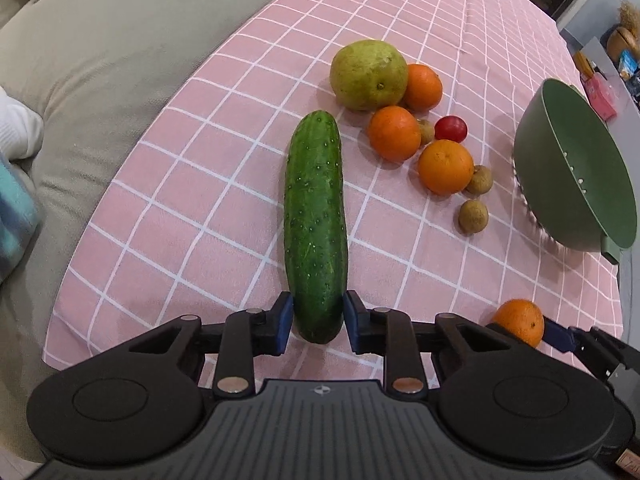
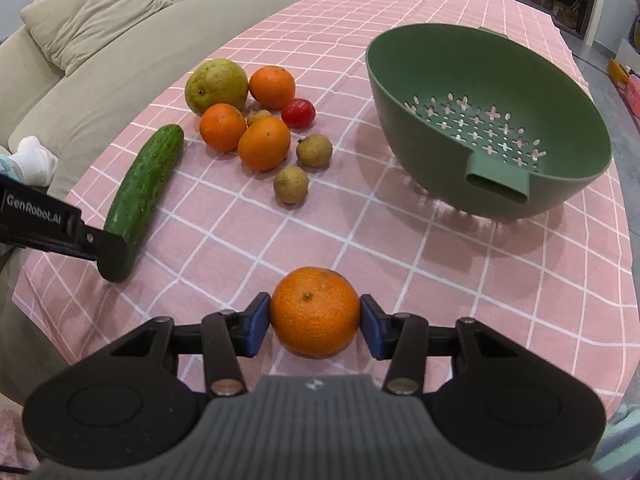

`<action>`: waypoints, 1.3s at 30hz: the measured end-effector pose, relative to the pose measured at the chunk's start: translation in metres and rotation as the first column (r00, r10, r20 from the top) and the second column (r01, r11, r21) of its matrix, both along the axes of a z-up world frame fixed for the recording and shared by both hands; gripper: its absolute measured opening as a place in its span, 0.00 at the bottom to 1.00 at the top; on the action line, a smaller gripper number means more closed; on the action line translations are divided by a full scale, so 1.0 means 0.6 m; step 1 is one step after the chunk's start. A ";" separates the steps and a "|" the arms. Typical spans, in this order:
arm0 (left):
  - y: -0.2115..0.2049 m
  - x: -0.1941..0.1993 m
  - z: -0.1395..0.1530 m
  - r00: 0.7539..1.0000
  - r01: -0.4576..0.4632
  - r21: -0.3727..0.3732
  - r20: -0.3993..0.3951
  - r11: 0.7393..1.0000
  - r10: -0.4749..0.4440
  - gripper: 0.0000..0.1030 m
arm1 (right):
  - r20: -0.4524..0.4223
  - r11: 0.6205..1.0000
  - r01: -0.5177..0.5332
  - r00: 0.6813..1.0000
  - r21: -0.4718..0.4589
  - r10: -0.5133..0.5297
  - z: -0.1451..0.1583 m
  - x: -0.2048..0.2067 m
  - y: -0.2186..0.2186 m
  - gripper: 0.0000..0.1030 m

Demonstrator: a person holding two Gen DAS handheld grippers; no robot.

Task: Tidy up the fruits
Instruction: 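Grasp the cucumber with the left tool while the right tool grasps the orange, then carry the cucumber and orange over the green colander with both tools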

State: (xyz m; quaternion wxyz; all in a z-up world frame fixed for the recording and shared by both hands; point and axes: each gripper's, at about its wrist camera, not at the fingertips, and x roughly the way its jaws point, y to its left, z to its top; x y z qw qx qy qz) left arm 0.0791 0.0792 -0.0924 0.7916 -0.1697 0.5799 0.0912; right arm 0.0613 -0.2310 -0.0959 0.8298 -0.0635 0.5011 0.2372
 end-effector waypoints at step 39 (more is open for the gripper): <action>0.010 0.002 0.028 0.992 -0.052 -0.098 0.112 0.994 0.063 0.40 | 0.113 0.999 -0.040 0.993 0.001 0.039 0.053 -0.022 -0.008 0.43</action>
